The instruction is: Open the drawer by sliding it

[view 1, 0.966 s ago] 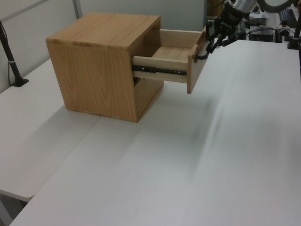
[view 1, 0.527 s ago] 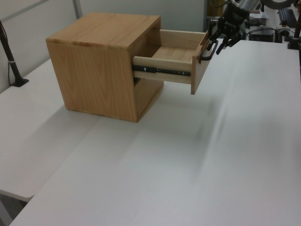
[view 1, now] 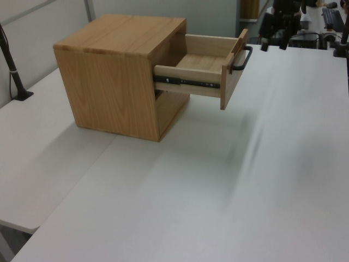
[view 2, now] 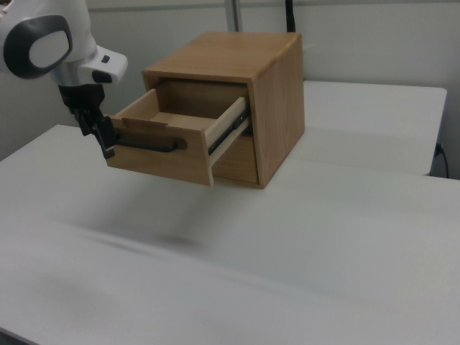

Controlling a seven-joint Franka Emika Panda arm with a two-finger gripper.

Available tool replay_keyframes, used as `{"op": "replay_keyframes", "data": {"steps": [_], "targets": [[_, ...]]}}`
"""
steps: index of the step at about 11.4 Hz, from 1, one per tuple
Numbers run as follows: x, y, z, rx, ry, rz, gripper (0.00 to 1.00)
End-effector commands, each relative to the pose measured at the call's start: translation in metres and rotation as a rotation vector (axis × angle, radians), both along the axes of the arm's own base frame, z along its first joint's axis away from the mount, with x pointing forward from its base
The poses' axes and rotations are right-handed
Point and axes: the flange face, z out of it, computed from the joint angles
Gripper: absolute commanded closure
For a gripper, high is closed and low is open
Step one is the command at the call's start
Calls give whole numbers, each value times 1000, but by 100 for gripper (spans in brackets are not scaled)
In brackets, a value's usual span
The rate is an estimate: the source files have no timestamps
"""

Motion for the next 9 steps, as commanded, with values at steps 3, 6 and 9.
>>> {"op": "replay_keyframes", "data": {"steps": [3, 6, 9], "targets": [[31, -32, 23, -234, 120, 411, 0], [58, -59, 22, -242, 123, 440, 0], [57, -72, 25, -235, 129, 419, 0]]}}
